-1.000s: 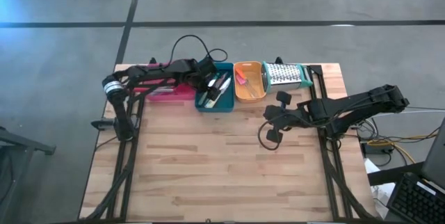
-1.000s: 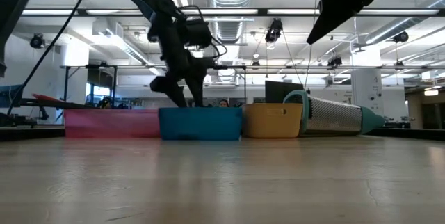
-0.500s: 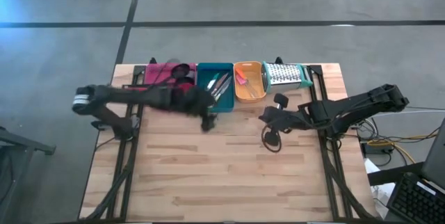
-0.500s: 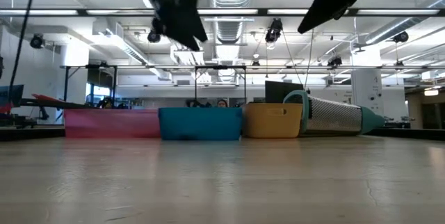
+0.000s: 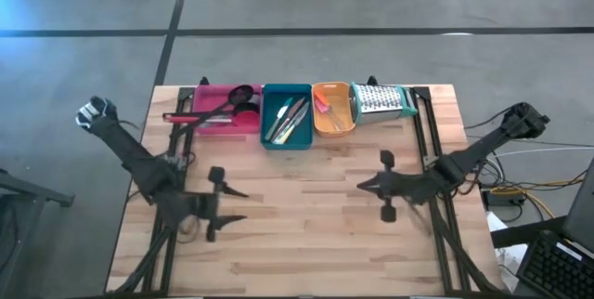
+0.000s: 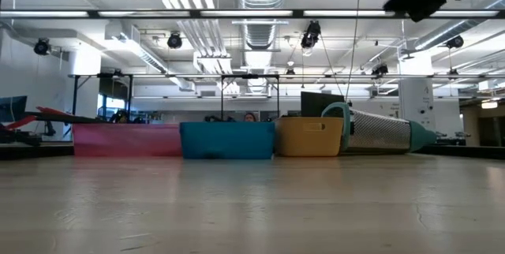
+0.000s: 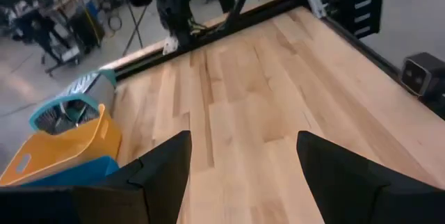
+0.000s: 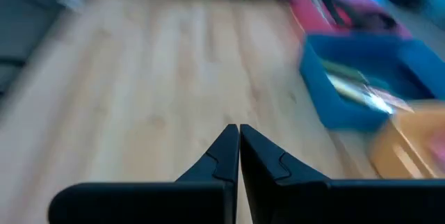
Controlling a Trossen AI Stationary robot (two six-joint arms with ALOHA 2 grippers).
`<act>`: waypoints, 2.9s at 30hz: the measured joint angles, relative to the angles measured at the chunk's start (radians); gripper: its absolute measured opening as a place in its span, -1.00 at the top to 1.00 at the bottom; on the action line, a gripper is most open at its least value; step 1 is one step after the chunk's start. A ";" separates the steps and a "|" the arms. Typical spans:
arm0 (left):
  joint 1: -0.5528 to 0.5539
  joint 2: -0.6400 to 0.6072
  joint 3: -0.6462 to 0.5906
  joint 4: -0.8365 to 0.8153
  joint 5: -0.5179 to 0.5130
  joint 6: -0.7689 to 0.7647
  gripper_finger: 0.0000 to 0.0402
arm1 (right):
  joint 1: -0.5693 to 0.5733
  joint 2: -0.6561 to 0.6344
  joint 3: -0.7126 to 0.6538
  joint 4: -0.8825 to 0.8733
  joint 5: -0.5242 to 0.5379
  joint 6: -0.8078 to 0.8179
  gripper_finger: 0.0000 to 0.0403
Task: Pick & Place Kitchen Items
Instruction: Return to Home Position
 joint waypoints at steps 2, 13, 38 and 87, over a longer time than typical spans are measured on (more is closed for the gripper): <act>-0.029 -0.074 -0.055 0.009 -0.022 0.010 -0.32 | -0.012 -0.070 -0.066 0.142 -0.087 -0.093 0.96; -0.003 -0.453 -0.236 -0.019 -0.103 0.062 -0.32 | -0.414 -0.327 -0.176 0.267 -0.806 -0.326 0.96; -0.003 -0.718 -0.400 0.004 -0.137 0.000 -0.31 | -0.515 -0.459 -0.188 0.025 -0.820 -0.295 0.96; 0.909 -0.944 -0.640 0.225 -0.194 0.011 -0.31 | -0.541 -0.960 -0.559 0.032 -0.816 -0.295 0.96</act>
